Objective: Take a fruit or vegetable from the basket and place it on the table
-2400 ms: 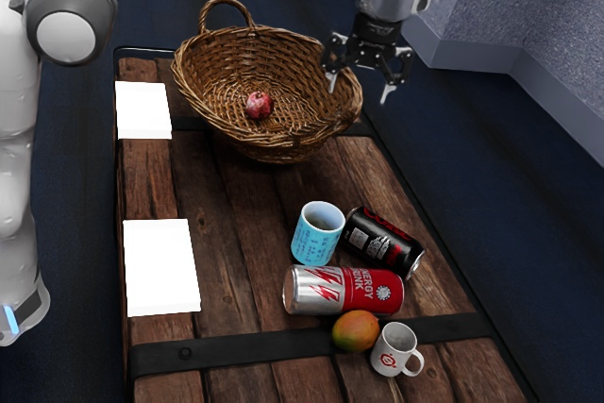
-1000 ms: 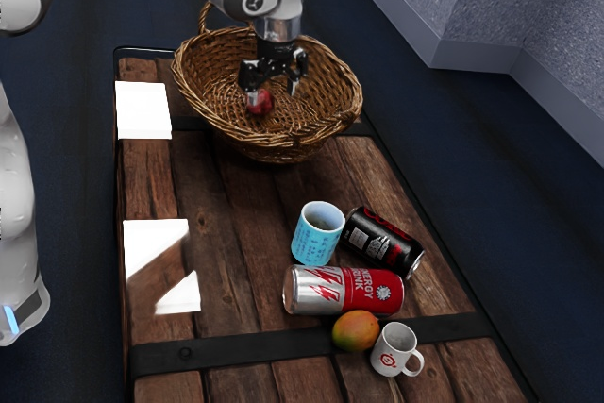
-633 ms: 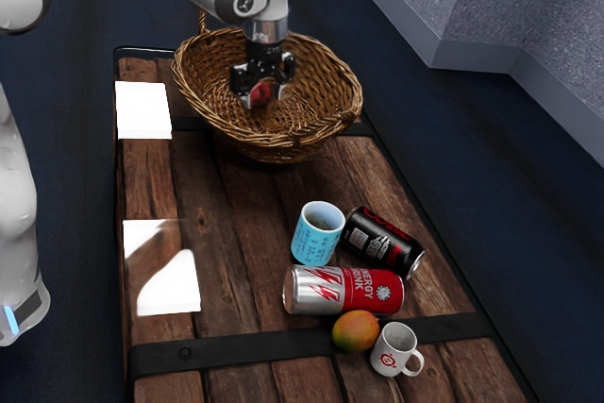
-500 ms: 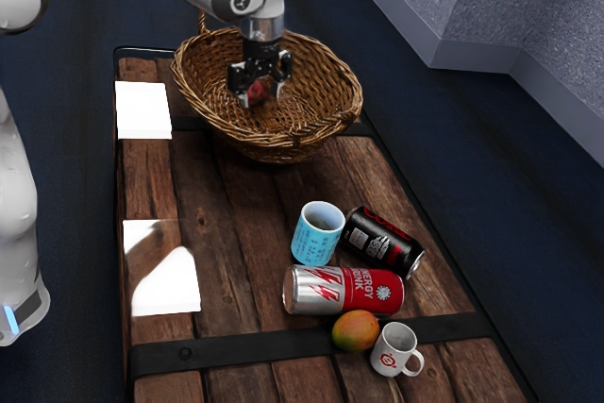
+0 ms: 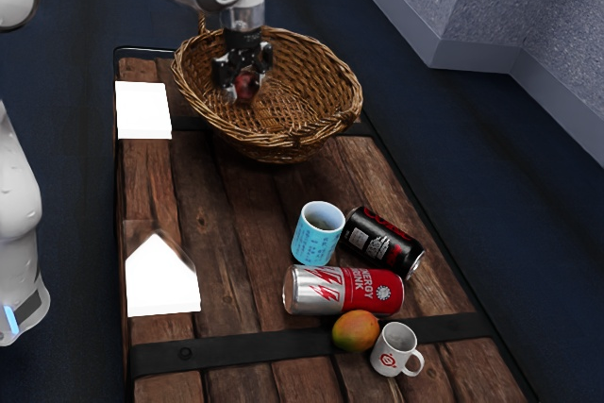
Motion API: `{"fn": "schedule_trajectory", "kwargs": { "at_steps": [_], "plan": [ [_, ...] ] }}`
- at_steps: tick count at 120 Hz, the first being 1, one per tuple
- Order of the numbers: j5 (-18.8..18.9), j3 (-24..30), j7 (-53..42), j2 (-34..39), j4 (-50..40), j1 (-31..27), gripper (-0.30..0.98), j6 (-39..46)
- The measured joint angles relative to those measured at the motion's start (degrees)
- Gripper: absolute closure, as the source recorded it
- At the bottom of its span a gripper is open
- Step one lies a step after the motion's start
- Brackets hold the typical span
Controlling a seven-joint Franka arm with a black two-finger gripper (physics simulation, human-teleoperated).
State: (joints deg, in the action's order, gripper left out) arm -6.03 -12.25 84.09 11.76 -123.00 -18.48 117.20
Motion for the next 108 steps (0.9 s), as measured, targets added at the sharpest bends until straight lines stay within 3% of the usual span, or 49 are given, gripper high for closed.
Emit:
{"fn": "schedule_trajectory", "kwargs": {
  "at_steps": [10,14,28,38,57,68,76,91,108],
  "plan": [
    [0.4,0.2,-0.1,3.3,0.3,1.5,0.33,-0.1],
    [2.3,2.0,0.1,6.1,0.4,2.7,0.34,-0.1],
    [6.3,17.8,3.4,16.4,3.3,8.6,0.32,-4.5],
    [4.3,23.3,6.3,18.4,4.2,13.3,0.31,-8.2],
    [1.1,30.7,11.4,17.6,4.6,14.0,0.32,-11.9],
    [0.5,33.1,14.1,17.2,4.7,13.5,0.31,-13.0],
    [0.7,34.6,15.3,16.3,5.4,11.4,0.21,-13.5],
    [8.8,35.3,14.5,13.7,6.9,9.1,0.09,-13.8],
    [12.4,36.2,13.8,13.4,7.1,6.6,0.03,-13.8]
  ]
}}
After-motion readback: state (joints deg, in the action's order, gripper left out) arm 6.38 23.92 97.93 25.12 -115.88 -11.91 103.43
